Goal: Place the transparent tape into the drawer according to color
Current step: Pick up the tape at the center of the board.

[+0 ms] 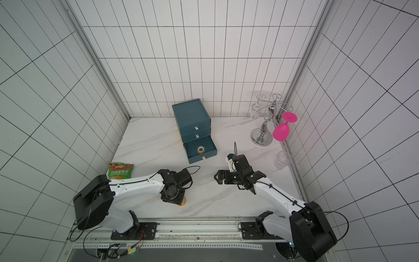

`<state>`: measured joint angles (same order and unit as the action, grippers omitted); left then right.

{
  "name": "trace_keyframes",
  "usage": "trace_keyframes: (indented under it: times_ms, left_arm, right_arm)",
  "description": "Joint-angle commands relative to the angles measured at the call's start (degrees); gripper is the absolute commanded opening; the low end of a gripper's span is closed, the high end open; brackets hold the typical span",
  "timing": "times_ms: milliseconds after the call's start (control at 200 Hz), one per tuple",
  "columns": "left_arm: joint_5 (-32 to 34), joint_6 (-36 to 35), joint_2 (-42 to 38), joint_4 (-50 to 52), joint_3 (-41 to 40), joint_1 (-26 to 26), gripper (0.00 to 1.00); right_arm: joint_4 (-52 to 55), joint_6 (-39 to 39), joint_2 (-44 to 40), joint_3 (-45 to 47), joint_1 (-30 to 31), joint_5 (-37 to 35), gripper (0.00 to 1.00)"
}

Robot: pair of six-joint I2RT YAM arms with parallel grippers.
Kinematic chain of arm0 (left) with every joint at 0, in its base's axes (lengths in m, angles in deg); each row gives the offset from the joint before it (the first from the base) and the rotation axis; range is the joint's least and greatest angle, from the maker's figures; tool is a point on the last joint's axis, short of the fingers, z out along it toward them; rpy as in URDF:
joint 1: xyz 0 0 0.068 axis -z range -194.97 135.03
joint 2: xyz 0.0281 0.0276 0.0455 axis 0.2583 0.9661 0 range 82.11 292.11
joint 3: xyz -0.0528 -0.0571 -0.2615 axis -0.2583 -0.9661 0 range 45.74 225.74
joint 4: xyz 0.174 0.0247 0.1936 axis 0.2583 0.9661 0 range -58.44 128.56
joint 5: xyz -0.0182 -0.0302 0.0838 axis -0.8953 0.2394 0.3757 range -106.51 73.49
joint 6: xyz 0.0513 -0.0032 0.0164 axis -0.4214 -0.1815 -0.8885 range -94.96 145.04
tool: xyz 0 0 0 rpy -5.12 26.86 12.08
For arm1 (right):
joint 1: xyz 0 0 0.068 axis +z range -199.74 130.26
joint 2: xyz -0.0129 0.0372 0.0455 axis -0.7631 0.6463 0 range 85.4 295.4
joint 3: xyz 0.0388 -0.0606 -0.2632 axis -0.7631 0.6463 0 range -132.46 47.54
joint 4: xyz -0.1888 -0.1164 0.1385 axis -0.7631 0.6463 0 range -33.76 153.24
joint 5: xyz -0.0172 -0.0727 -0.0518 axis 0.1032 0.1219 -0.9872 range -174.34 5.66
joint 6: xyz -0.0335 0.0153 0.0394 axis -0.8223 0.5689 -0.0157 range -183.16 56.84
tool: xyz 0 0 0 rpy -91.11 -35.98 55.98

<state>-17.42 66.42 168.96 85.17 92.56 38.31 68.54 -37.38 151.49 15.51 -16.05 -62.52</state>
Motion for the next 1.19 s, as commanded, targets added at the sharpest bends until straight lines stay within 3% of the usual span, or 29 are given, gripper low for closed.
trace_keyframes:
  times_ms: [0,255,665,1189]
  left_arm:
    - [1.3,-0.4,1.5,-1.6,1.6,0.2,0.52]
    - [0.4,-1.0,3.9,-2.2,1.7,0.3,0.39]
    - [0.5,-1.6,5.8,-1.6,2.9,0.2,0.0]
    - [5.4,-2.0,0.4,3.5,10.8,-1.9,0.0]
  right_arm:
    - [0.1,0.4,0.0,0.8,-0.6,0.1,0.99]
    - [0.0,0.4,0.4,0.8,-0.6,0.0,0.99]
    - [-0.4,0.6,0.9,1.1,-0.7,0.0,0.99]
    - [-1.1,1.2,0.1,2.1,-0.7,-0.3,0.99]
